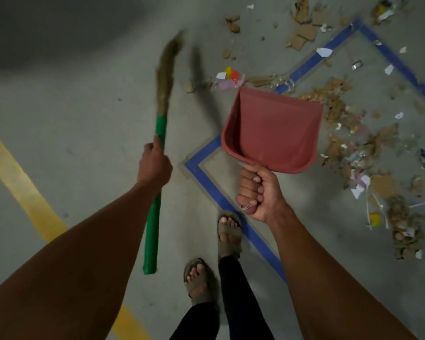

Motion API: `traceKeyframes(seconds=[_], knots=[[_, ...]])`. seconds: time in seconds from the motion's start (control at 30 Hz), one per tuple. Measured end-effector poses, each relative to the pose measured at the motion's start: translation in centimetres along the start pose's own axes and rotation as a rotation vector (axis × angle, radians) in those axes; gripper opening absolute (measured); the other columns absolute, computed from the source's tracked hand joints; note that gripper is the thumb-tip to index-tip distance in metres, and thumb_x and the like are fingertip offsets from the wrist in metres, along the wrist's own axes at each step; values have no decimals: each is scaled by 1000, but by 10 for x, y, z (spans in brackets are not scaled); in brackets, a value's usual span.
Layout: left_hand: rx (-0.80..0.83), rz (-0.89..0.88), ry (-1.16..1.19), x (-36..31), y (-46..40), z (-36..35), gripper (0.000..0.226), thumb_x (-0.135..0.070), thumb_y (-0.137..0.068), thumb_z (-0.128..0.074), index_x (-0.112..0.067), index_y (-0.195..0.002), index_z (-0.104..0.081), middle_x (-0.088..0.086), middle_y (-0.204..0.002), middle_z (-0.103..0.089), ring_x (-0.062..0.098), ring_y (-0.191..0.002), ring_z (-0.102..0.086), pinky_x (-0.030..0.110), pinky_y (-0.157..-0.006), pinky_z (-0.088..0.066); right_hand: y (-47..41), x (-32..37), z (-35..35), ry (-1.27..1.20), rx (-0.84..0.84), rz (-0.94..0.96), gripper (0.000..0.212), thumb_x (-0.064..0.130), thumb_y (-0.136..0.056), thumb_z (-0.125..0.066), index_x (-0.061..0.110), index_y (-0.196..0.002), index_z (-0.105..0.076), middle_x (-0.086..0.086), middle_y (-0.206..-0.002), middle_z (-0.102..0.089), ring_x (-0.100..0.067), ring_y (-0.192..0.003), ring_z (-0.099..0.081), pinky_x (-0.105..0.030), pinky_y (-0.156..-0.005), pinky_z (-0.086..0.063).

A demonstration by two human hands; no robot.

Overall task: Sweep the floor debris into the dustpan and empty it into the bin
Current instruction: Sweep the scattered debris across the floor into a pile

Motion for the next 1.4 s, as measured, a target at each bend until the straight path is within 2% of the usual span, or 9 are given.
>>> traceKeyframes(seconds=[0.13,0.23,0.37,0.63,0.8,0.97,1.17,1.3,1.4], knots=[[89,295,27,37,-38,-3,44,-14,-98,-54,-10,-140,-41,20,-121,-55,36,-94,-62,46,-79,-58,-24,17,4,8,-4,-39,40,24,-97,-47,27,-65,-23,9,-39,-20,-6,-27,-21,-19,-31,-24],[206,302,-10,32,-59,-28,44,-16,-94,-55,-12,-137,-48,18,-115,-59,36,-91,-67,46,-79,-62,-39,39,16,9,-15,-37,40,24,-97,-46,27,-65,-24,9,-42,-15,-6,-27,-22,-19,-31,-23],[297,116,-74,-23,-72,-72,55,-13,-93,-52,-20,-147,-42,16,-110,-58,34,-86,-63,35,-67,-52,-47,78,36,4,-38,-7,40,25,-97,-45,24,-59,-34,9,-43,-14,-8,-30,-14,-19,-33,-19],[572,-480,-176,-171,-59,-152,71,-11,-97,-53,-25,-162,-27,16,-148,-52,36,-122,-59,36,-100,-48,-37,140,63,-70,-79,99,39,24,-95,-45,24,-57,-40,10,-42,-15,-9,-31,-11,-19,-32,-23],[494,-761,-169,-207,-50,-136,73,-15,-99,-56,-27,-164,-24,5,-163,-36,36,-128,-56,41,-106,-48,-29,157,67,-113,-99,155,38,23,-93,-51,24,-57,-38,10,-38,-25,-10,-30,-12,-20,-31,-24],[300,-661,-82,-178,-68,-90,71,-14,-98,-50,-24,-163,-22,6,-158,-36,45,-104,-65,53,-89,-57,-24,161,62,-148,-108,187,40,25,-95,-48,24,-57,-37,10,-40,-17,-10,-30,-11,-20,-32,-18],[172,-278,-66,-117,-93,-63,69,-16,-103,-49,-17,-163,-15,16,-149,-37,46,-104,-61,56,-91,-53,-22,154,64,-191,-90,190,42,26,-99,-44,24,-58,-36,10,-38,-24,-10,-30,-12,-20,-31,-23],[308,-106,-148,-105,-91,-89,68,-14,-101,-49,-14,-162,-18,21,-141,-44,42,-114,-57,48,-95,-49,-19,151,70,-191,-80,187,43,26,-99,-42,24,-57,-37,9,-37,-26,-9,-29,-13,-20,-31,-23],[464,-213,-235,-128,-74,-123,69,-10,-96,-48,-16,-161,-24,22,-137,-49,43,-114,-58,43,-93,-49,-16,148,82,-198,-88,179,42,25,-99,-42,23,-57,-38,9,-37,-27,-9,-29,-13,-20,-32,-22]])
Point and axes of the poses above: each hand's wrist, its own y-axis away from the middle knuckle, its own z-axis out of the back of the hand, x = y × z, the point moved 10 cm from there along -y, towards the middle knuckle
